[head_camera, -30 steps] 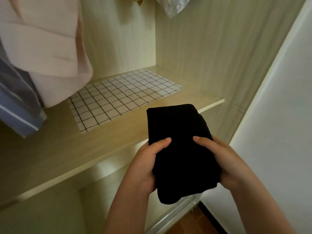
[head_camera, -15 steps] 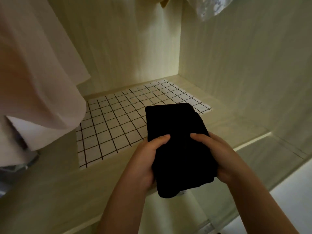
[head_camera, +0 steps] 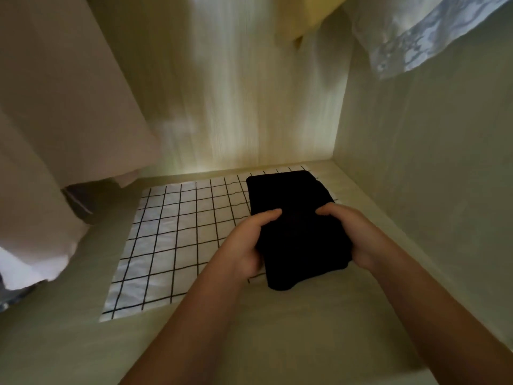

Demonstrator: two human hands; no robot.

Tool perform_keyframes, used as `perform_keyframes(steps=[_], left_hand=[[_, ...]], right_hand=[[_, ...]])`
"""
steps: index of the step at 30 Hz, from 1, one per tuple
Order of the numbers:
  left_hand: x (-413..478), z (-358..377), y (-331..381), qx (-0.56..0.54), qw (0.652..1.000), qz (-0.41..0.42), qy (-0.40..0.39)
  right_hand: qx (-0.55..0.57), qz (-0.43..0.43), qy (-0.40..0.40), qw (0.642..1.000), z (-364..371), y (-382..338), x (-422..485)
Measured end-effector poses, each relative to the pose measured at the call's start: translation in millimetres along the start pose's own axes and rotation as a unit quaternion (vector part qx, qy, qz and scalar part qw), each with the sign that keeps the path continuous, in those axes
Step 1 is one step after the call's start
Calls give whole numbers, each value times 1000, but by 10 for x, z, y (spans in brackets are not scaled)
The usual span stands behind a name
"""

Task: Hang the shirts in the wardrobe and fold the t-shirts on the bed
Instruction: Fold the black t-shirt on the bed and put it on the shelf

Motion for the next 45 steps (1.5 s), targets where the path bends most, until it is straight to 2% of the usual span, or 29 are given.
perform_keyframes(steps=[7, 12, 16, 19, 28, 33, 38, 40, 45], left_hand=[[726, -42, 204, 19, 998, 36, 39], [1145, -130, 268, 62, 987, 88, 118], [1367, -214, 292, 140, 970, 107, 166], [1466, -288, 260, 200, 957, 90, 191], [1583, -281, 242, 284, 934, 96, 195], [1633, -283, 240, 275, 941, 92, 172], [1670, -284, 228, 286, 935, 104, 182], [1652, -282, 210, 293, 925, 132, 201], [1579, -258, 149, 381, 873, 186, 242]], right_hand=[[-60, -34, 10, 998, -356, -215, 640], [-137, -57, 41, 988, -527, -278, 996], [-213, -69, 77, 972, -645, -214, 1211], [-222, -60, 92, 969, -737, -92, 1294], [-219, -67, 120, 966, -893, 13, 1302], [-209, -69, 138, 966, -940, 24, 1285], [-212, -83, 146, 963, -955, 20, 1270], [-220, -100, 156, 958, -943, 32, 1251], [-282, -136, 169, 934, -923, 40, 1196]])
Point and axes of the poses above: each hand's wrist, its own x-axis towards the middle knuckle, its own z-axis out of the palm, y = z × x, the point moved 3 cm from there along x, towards the middle knuckle, and after that the axes turned 14 degrees about -y, right-handed, at the moved point
